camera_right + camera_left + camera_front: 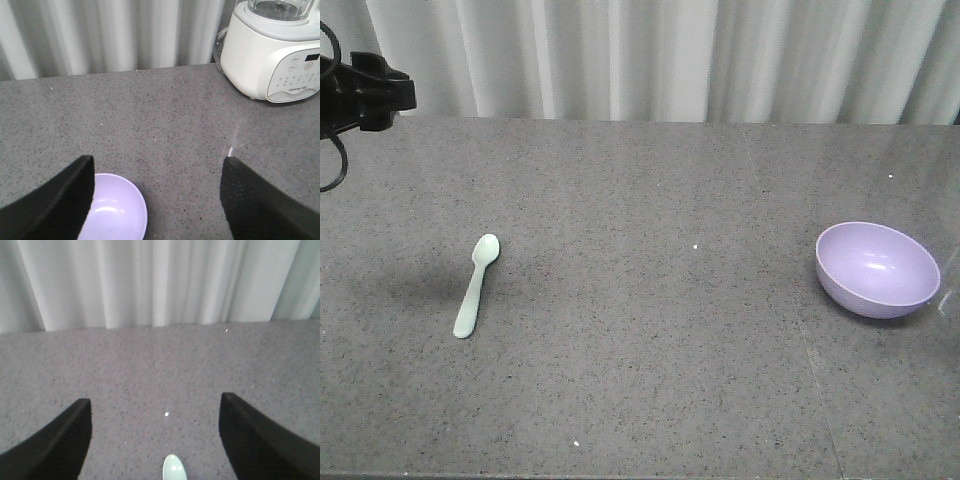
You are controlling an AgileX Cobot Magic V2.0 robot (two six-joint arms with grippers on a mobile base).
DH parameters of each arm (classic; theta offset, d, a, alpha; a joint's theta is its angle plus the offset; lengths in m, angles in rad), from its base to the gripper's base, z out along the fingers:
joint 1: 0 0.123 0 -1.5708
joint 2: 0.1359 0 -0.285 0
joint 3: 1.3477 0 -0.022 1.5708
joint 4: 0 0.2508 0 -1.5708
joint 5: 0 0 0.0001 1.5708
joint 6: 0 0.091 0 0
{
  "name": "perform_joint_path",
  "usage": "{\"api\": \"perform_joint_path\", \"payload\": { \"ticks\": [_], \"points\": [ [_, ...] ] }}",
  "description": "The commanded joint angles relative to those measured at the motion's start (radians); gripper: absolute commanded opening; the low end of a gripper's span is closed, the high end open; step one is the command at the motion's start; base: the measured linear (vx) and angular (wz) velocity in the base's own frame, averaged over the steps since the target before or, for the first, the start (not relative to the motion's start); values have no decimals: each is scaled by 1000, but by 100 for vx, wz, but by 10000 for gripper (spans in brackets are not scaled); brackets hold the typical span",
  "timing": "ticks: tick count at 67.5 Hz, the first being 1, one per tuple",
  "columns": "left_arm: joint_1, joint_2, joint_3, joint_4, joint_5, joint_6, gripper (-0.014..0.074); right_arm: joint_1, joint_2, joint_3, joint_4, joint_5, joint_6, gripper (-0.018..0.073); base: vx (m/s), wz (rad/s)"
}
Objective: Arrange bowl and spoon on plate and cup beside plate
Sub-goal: 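Lower the left gripper onto the pale green spoon and grasp it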
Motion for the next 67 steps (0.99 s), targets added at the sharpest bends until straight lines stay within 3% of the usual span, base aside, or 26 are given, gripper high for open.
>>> {"api": "perform_joint_path", "payload": {
  "ticks": [1, 9, 16, 21, 34, 52, 67],
  "points": [
    [-7, 24, -88, -8, 73, 12, 566, -7, -5, -35, -10, -54, 2, 524, 0, 0],
    [-7, 110, -164, -121, 194, 130, 566, -7, -6, -35, -3, -50, 2, 524, 0, 0],
    [-7, 186, -216, -292, 283, 297, 565, -7, -6, -35, -3, -42, 2, 524, 0, 0],
    [-7, 241, -236, -345, 337, 372, 565, -6, -6, -35, -3, -37, 2, 524, 0, 0],
    [-7, 339, -235, -333, 380, 372, 565, 11, -6, -35, -9, -36, 0, 524, 0, 0],
    [-7, 424, -234, -333, 410, 344, 565, 147, -6, -35, -30, -23, -56, 524, 0, 0],
    [-6, 484, -234, -333, 428, 339, 565, 168, -6, -35, -25, -23, -56, 524, 0, 0]
  ]
}}
